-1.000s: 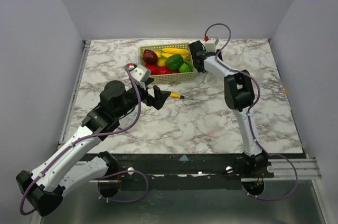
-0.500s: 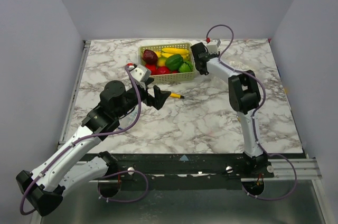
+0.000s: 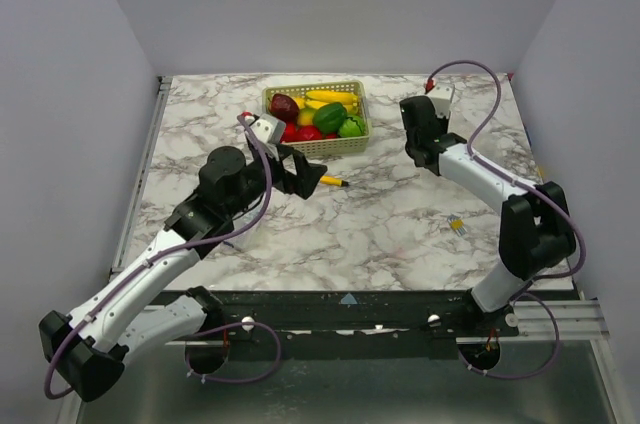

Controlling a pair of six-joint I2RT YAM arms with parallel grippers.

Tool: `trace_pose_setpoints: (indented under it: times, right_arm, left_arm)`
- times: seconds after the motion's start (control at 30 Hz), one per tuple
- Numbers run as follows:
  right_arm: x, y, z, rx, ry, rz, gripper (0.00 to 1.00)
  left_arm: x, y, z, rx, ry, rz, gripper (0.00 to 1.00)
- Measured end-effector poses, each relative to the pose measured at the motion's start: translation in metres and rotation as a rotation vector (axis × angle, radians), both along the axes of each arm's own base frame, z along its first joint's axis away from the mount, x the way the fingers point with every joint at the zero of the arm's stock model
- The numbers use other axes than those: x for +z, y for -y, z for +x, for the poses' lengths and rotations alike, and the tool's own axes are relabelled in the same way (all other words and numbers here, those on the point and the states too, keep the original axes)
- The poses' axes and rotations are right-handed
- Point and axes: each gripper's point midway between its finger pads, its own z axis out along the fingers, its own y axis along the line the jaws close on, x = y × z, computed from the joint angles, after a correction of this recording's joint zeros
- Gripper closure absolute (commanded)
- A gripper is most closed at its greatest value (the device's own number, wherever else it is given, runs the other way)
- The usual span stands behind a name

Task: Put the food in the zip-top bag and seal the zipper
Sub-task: Pick up the zipper food storage bag at the center of the board, then pick up the fake vegetable from the bin.

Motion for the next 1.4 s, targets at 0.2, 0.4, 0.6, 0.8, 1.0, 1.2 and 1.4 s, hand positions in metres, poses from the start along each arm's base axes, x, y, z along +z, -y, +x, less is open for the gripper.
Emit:
trace_pose_setpoints:
  times: [0.2, 0.4, 0.6, 0.8, 1.0, 1.2, 1.4]
  right_arm:
    - [-0.01, -0.007, -0.021, 0.108, 0.015, 0.064, 1.0]
    - [0.001, -0.018, -0.018, 0.179, 0.06, 0.105, 1.0]
    - [0.003, -0.031, -0.013, 0.257, 0.064, 0.146, 0.99]
    - [0.004, -0.04, -0.012, 0.309, 0.06, 0.191, 1.0]
    - [0.005, -0.046, -0.014, 0.335, 0.063, 0.226, 1.0]
    - [0.009, -0.049, -0.021, 0.358, 0.074, 0.252, 1.0]
    - [0.013, -0.053, -0.024, 0.383, 0.079, 0.271, 1.0]
  left_arm:
    - [-0.025, 0.004, 0.021, 0.042, -0.109, -0.014, 0.01]
    - [-0.06, 0.009, 0.042, 0.086, -0.239, 0.014, 0.06]
    - [-0.07, 0.019, 0.089, 0.162, -0.346, 0.014, 0.1]
    - [-0.086, 0.035, 0.162, 0.244, -0.377, 0.089, 0.1]
    - [-0.112, 0.05, 0.218, 0.242, -0.325, 0.259, 0.06]
    - [-0.13, 0.046, 0.244, 0.198, -0.192, 0.485, 0.02]
    - [-0.149, 0.054, 0.269, 0.16, -0.143, 0.631, 0.01]
